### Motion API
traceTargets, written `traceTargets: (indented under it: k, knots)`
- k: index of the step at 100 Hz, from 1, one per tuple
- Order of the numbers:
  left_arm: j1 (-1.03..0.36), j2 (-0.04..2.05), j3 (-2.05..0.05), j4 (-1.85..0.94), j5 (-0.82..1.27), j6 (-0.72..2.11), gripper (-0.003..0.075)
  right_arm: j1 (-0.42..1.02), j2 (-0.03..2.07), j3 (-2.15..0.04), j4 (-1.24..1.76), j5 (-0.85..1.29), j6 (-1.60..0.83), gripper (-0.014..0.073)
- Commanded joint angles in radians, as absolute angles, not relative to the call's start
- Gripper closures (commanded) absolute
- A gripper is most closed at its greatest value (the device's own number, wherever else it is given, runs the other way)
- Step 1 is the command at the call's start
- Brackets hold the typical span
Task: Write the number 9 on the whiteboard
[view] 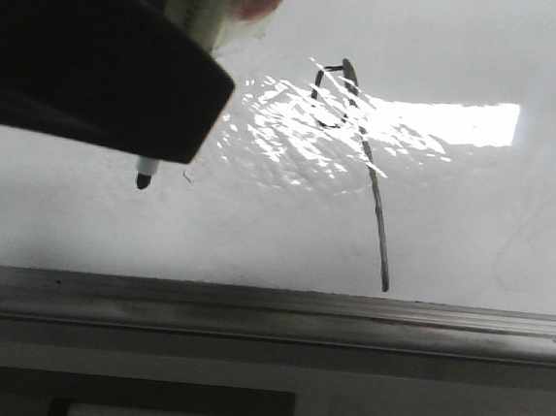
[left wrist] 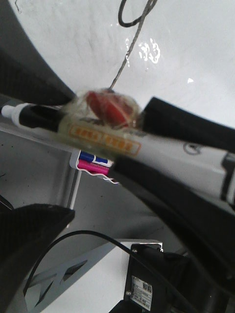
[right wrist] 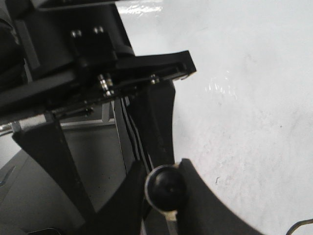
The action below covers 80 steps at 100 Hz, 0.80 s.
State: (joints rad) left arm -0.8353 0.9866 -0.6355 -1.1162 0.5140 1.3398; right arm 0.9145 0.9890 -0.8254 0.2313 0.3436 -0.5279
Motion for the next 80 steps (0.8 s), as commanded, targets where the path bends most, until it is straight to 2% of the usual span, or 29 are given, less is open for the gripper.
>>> traceTargets:
  k: [1,9,21,38,66,73,80]
  knots:
    - [-0.851,0.982,-0.67,-1.178,0.444,1.342,0.0326,0.916,0.981,-0.866,0.254,0.27,-0.533,0.0636]
    - [-0.851,0.982,-0.67,-1.22,0.392,1.342,0.0366,0.916,0.982,-0.866,0.263,0.275,-0.533,0.0636]
    - [-0.851,0.982,-0.67,-1.25,0.373,1.342,0.0482,0.916,0.982,-0.866,0.263,0.276,-0.533,0.0636]
    - [-0.851,0.982,-0.67,-1.25,0.381,1.342,0.0741,0.916,0.982,-0.866,0.263,0.277,-0.533,0.0636]
    - [-0.851,0.982,-0.643,-1.25,0.441,1.34,0.0741,0.916,0.982,-0.866,0.275,0.286,-0.533,0.0625]
    - [-0.851,0.982,-0.623,-1.252,0.461,1.33,0.0741,0.916,0.982,-0.866,0.279,0.296,-0.533,0.0566]
    - [-0.851,0.982,-0.603,-1.254,0.466,1.319,0.0741,0.916,0.982,-0.866,0.279,0.314,-0.531,0.0447]
